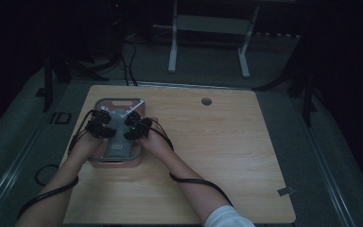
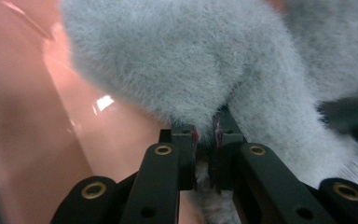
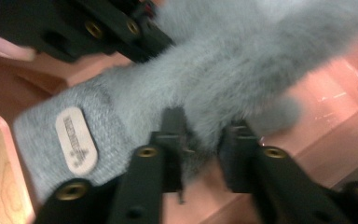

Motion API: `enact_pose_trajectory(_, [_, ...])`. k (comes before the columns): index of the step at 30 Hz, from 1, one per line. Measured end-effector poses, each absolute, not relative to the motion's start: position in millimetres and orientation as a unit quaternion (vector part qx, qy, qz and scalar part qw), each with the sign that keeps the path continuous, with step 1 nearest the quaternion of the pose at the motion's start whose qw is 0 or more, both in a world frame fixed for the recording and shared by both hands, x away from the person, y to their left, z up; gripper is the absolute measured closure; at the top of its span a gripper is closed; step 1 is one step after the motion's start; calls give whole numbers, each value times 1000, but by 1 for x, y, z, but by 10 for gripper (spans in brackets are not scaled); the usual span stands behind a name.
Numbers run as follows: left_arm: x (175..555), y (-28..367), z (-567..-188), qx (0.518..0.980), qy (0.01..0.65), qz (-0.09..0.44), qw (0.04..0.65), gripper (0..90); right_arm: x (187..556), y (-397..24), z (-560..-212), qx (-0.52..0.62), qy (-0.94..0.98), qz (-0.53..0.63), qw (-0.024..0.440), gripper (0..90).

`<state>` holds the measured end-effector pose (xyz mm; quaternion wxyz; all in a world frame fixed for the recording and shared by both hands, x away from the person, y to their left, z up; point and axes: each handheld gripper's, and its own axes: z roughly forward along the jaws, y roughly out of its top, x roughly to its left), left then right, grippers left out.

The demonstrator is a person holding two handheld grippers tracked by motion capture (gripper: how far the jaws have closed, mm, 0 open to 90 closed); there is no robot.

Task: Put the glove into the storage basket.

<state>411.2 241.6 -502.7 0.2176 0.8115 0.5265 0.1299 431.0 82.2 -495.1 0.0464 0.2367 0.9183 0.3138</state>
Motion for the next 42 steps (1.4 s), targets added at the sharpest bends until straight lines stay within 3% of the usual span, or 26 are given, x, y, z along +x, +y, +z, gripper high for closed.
enact_pose_trajectory(8, [419, 236, -511, 811, 534, 139, 192, 722, 432, 70, -486, 235, 916, 324, 44, 491])
enact_pose_trajectory(11, [416, 238, -505, 803, 539, 152, 204, 591, 431, 68, -481, 225, 914, 335, 47, 444])
enact_pose_trajectory(14, [409, 241, -494, 787, 541, 183, 234, 364, 428, 68, -477, 214, 913, 345, 47, 392])
enact_pose_trajectory(19, [384, 250, -474, 765, 531, 196, 307, 187, 425, 61, -470, 199, 910, 362, 40, 268])
enact_pose_trajectory(24, [353, 259, -464, 745, 498, 208, 392, 179, 417, 48, -465, 142, 904, 401, 35, 155])
enact_pose_trajectory(32, [318, 249, -453, 742, 439, 193, 468, 168, 408, 27, -464, 84, 899, 430, 5, 161])
enact_pose_trajectory(42, [285, 218, -449, 762, 376, 177, 497, 167, 390, -3, -459, 72, 895, 441, -10, 161])
